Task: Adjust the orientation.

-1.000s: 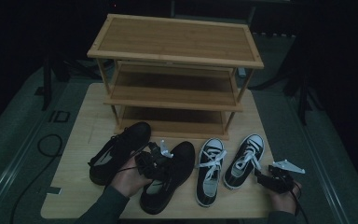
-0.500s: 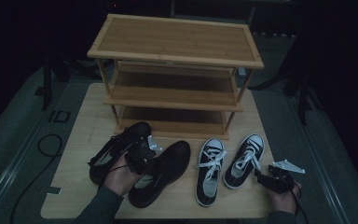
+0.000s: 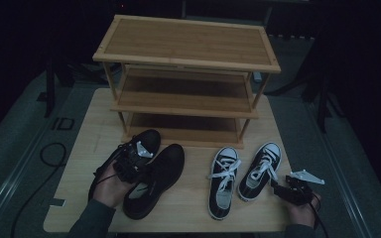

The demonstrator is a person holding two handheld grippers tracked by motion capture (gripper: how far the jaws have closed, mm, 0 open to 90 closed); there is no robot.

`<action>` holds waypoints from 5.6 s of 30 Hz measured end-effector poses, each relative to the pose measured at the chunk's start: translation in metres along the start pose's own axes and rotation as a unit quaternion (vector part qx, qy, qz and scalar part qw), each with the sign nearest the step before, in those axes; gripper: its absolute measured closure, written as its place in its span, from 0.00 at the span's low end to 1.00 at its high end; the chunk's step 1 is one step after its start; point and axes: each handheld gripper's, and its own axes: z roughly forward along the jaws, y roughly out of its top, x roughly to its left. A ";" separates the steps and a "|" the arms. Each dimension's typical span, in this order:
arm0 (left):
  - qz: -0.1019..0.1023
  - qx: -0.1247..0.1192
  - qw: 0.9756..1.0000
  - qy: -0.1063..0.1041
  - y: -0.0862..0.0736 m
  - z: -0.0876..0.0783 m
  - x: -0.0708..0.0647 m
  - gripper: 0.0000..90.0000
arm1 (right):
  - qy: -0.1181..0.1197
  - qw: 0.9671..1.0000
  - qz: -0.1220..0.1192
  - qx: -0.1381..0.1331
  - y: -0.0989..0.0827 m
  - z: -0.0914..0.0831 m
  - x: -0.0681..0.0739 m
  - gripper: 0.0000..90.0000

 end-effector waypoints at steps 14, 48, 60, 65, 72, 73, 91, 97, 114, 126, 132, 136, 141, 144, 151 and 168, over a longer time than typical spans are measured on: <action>-0.006 0.013 1.000 0.020 -0.018 -0.006 0.016 0.95 | 0.000 1.000 0.000 0.000 0.000 0.000 0.000 0.38; -0.049 0.019 0.998 -0.022 -0.029 0.005 0.051 0.44 | 0.000 1.000 0.000 0.000 0.000 0.000 0.000 0.38; -0.029 0.043 0.999 -0.011 -0.024 0.007 0.047 0.92 | 0.000 1.000 0.000 0.000 0.000 0.000 0.000 0.38; -0.026 0.032 0.999 -0.006 -0.026 0.006 0.046 0.93 | 0.000 1.000 0.000 0.000 0.000 0.000 0.000 0.38; -0.036 0.017 0.999 -0.007 -0.023 0.001 0.046 0.95 | 0.000 1.000 0.000 0.000 0.000 0.000 0.000 0.38; -0.034 0.017 0.999 -0.002 -0.022 0.000 0.045 0.95 | 0.000 1.000 0.000 0.000 0.000 0.000 0.000 0.38; -0.022 -0.006 1.000 0.005 -0.009 -0.006 0.040 0.96 | 0.000 1.000 0.000 0.000 0.000 0.000 0.000 0.38; -0.019 -0.009 1.000 0.010 0.000 -0.005 0.037 0.96 | 0.000 1.000 0.000 0.000 0.000 0.000 0.000 0.38; -0.026 -0.019 0.999 0.014 0.026 0.005 0.035 0.96 | 0.001 1.000 0.000 0.000 0.000 0.000 0.000 0.37; -0.036 -0.022 0.999 0.019 0.039 0.013 0.035 0.96 | 0.001 1.000 -0.001 0.000 0.000 0.000 0.000 0.37; -0.037 -0.019 0.999 0.022 0.045 0.021 0.035 0.96 | 0.001 1.000 -0.001 0.000 0.000 0.000 0.000 0.37; -0.036 -0.018 0.999 0.024 0.051 0.027 0.035 0.96 | 0.002 1.000 -0.001 0.000 0.000 0.000 0.000 0.37; -0.044 -0.022 0.998 0.028 0.057 0.032 0.035 0.96 | 0.002 1.000 -0.001 0.000 0.000 0.000 0.000 0.37; -0.045 -0.021 0.998 0.033 0.062 0.037 0.035 0.96 | 0.002 1.000 -0.001 0.000 0.000 0.000 0.000 0.37; -0.045 -0.022 0.998 0.038 0.071 0.046 0.034 0.96 | 0.002 1.000 -0.001 0.000 0.000 0.000 -0.001 0.37; -0.065 -0.026 0.996 0.056 0.084 0.061 0.037 0.95 | 0.002 1.000 -0.001 0.001 0.000 0.000 -0.001 0.37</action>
